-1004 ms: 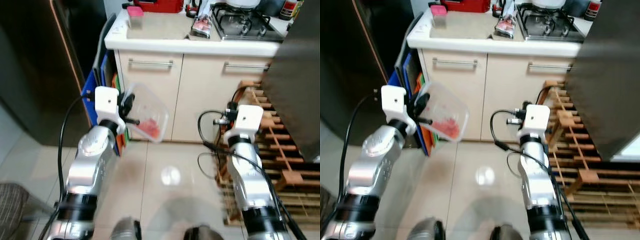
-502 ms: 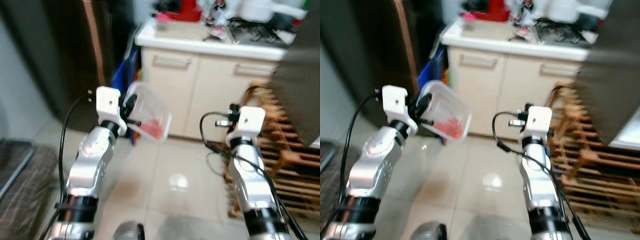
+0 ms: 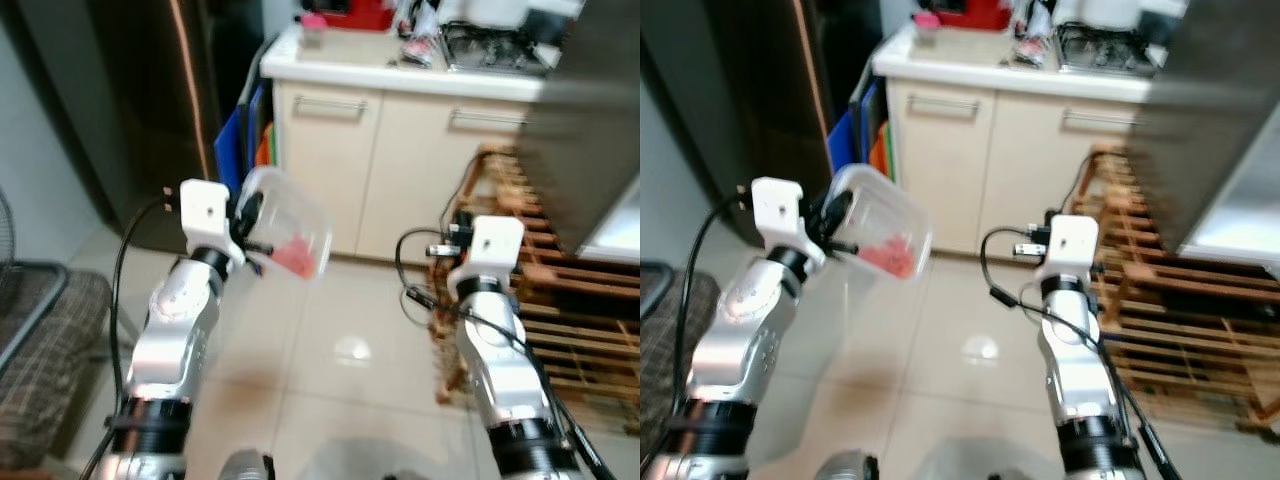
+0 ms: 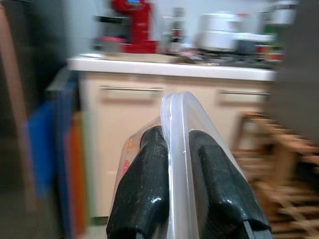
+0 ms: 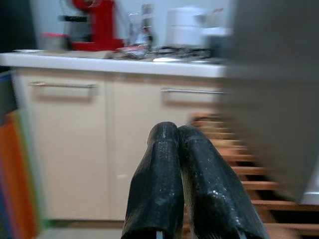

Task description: Restocking fridge

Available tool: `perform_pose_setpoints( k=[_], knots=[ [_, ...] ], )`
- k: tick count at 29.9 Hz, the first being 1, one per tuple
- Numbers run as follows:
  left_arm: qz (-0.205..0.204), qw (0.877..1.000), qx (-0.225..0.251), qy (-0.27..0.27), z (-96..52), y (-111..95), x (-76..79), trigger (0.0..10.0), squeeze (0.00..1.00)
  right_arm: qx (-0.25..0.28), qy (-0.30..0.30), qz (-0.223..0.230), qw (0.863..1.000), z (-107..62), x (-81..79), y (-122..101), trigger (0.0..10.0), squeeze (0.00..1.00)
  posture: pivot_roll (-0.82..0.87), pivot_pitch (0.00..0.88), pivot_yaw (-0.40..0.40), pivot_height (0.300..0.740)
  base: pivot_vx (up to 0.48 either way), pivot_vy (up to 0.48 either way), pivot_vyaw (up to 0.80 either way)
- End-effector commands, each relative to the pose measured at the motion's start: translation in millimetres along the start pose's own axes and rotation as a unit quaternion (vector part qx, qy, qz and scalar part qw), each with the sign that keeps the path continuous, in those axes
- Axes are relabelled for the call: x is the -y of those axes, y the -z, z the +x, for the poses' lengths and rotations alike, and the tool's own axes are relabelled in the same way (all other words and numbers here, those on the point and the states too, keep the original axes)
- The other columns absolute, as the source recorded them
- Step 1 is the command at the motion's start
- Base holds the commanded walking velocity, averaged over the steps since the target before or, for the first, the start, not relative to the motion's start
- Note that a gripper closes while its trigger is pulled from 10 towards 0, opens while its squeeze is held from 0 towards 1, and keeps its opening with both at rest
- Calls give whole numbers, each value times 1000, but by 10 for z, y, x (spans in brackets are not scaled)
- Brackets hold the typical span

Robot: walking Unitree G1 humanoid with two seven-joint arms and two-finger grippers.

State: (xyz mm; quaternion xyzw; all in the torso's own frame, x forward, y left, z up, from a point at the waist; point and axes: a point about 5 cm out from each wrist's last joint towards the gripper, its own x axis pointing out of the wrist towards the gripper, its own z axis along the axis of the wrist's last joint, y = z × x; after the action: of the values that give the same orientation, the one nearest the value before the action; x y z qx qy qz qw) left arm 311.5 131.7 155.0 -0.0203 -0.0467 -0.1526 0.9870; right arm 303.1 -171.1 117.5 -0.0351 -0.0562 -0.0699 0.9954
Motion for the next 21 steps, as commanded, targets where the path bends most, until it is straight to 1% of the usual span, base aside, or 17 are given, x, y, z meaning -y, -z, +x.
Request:
perform_pose_setpoints(
  k=[1, 11, 14, 17, 21],
  knots=[
    [10, 1000, 6, -7, -14, -28, -69, 10000, 0, 3, -8, 1, 1000, 18, -54, -18, 10000, 0, 50, 0, -3, 711, 0, -424, 0],
    [11, 1000, 8, -12, -9, -12, -94, 10000, 0, -5, -9, -2, 1000, -11, -9, 44, 10000, 0, 52, 0, -9, 711, 0, -422, 0],
    [11, 1000, 8, -12, -1, -6, -95, 10000, 0, -10, -9, -1, 1000, -14, -7, 62, 10000, 0, 52, 0, -12, 711, 0, -423, -498],
    [11, 1000, 9, -13, 8, -1, -94, 10000, 0, -3, -11, -3, 1000, -17, -5, 60, 10000, 0, 51, 0, -15, 711, 0, -424, -625],
    [10, 1000, 11, -15, 24, 4, -86, 10000, 0, -1, -12, -10, 1000, -14, 0, 59, 10000, 0, 50, 0, -16, 711, 0, -420, 0]
  ],
)
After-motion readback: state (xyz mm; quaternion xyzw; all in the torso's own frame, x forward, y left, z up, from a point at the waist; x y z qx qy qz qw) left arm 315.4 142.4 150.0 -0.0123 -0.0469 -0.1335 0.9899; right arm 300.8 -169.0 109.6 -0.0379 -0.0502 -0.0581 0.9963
